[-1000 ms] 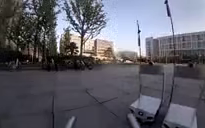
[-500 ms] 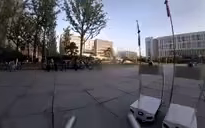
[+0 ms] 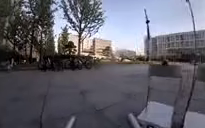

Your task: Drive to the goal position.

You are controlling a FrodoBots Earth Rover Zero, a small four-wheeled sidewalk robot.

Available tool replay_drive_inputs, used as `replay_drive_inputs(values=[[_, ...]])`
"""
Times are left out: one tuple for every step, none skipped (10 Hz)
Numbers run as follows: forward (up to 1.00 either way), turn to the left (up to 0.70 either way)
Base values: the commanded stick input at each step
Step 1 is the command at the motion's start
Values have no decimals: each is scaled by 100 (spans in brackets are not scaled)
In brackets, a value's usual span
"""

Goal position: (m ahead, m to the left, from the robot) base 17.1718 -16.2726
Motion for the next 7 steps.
replay_drive_inputs(values=[[70,14],[70,14],[70,14],[70,14],[70,14],[70,14],[70,-2]])
